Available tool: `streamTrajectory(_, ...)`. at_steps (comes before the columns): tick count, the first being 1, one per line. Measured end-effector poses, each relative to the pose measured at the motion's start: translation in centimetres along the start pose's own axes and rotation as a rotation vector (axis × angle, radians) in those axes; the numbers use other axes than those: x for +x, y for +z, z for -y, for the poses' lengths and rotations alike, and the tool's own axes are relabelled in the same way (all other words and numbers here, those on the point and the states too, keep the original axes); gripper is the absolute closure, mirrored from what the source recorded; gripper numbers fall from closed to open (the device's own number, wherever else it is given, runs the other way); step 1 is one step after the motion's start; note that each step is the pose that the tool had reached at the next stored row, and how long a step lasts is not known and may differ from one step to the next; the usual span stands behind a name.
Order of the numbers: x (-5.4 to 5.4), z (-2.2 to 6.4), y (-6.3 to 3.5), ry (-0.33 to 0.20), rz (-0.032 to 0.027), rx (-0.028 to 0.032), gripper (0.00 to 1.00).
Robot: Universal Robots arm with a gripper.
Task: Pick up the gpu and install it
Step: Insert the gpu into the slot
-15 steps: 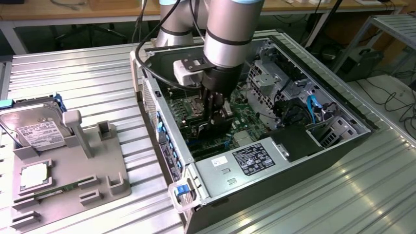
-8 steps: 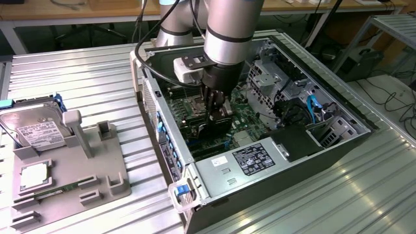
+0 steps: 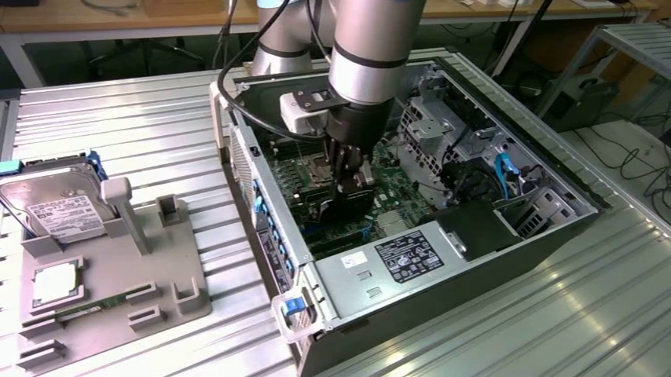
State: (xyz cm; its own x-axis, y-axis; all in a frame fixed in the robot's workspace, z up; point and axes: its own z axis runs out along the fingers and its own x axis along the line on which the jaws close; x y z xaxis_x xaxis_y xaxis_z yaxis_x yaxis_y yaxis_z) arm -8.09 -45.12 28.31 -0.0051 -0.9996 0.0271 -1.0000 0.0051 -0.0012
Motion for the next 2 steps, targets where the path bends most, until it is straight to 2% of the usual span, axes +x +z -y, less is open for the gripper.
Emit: streamTrajectory(2, 0.00, 0.00, 0.00, 0.000, 0.0000, 0.0000, 0.89)
